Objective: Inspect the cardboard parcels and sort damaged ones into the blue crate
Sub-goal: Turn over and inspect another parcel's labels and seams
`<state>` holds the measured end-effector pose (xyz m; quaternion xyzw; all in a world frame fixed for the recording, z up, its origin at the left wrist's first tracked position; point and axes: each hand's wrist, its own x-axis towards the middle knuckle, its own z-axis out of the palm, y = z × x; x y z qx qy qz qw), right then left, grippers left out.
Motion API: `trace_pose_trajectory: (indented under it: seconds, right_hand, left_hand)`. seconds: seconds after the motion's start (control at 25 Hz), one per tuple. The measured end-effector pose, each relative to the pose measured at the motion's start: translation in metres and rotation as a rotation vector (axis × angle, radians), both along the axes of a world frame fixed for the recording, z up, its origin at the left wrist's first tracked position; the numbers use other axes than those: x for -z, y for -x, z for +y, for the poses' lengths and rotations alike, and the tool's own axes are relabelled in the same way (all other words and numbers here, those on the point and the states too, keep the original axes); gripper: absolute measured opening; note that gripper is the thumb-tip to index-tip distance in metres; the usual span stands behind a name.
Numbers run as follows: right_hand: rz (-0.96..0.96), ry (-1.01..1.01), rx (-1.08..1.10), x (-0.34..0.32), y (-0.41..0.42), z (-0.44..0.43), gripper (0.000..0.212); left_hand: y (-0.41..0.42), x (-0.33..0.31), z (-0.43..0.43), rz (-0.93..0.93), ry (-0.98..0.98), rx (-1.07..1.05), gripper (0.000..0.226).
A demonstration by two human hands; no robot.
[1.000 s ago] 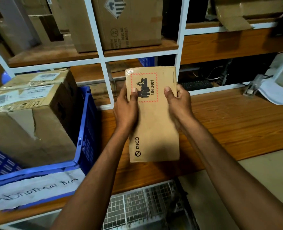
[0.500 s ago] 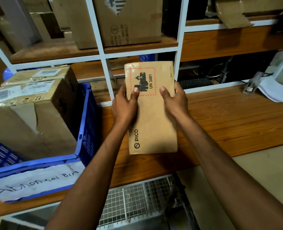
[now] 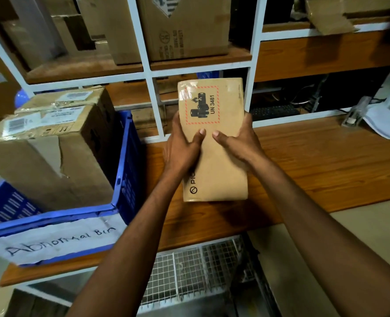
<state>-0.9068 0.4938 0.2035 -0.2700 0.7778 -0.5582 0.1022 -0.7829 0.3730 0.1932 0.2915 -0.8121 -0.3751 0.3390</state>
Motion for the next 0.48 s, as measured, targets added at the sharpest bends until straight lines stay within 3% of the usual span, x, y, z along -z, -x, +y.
trace_pose_trajectory:
  seconds: [0.08, 0.2, 0.36, 0.48]
  right_hand:
    - [-0.035, -0.044, -0.044, 0.000, 0.001, 0.004, 0.078]
    - [0.047, -0.074, 0.046, 0.003, 0.008, -0.003, 0.073]
    - [-0.088, -0.043, -0.011, 0.003, 0.008, -0.006, 0.081]
    - [0.018, -0.033, 0.052, 0.011, 0.006, -0.009, 0.074]
  left_hand:
    - [-0.003, 0.003, 0.001, -0.015, -0.039, 0.089, 0.090]
    - [0.002, 0.002, -0.004, -0.021, -0.032, 0.034, 0.088]
    - [-0.003, 0.011, -0.006, -0.002, -0.189, 0.159, 0.092]
    - [-0.001, 0.020, -0.007, 0.024, -0.194, 0.048, 0.081]
